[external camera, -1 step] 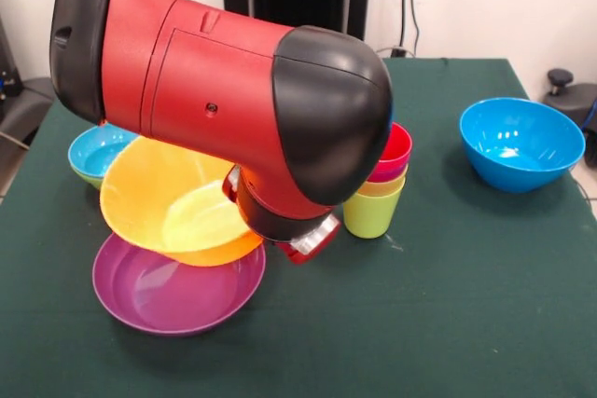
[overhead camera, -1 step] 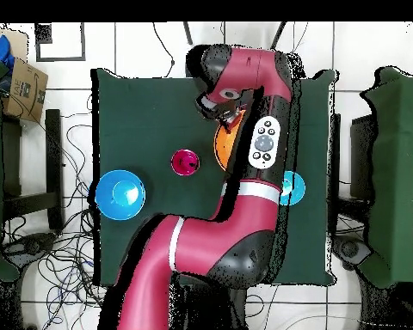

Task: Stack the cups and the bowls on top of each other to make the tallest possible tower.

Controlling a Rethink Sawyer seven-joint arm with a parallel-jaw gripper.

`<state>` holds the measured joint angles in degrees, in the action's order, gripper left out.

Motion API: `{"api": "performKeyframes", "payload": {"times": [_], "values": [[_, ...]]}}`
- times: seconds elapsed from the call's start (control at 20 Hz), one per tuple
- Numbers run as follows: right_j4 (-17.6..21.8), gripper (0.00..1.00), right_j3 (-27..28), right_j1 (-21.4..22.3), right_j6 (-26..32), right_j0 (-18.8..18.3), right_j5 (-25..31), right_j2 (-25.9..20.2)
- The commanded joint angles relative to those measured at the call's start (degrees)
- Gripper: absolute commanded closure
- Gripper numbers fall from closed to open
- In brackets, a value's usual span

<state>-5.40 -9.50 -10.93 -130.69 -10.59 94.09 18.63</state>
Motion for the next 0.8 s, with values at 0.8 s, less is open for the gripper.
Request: {"api": "performKeyframes", "payload": {"times": [0.8], "values": [[-19.5,1.00,9.5,-10.0,3.9,-5.3,-1.0,18.9]]}}
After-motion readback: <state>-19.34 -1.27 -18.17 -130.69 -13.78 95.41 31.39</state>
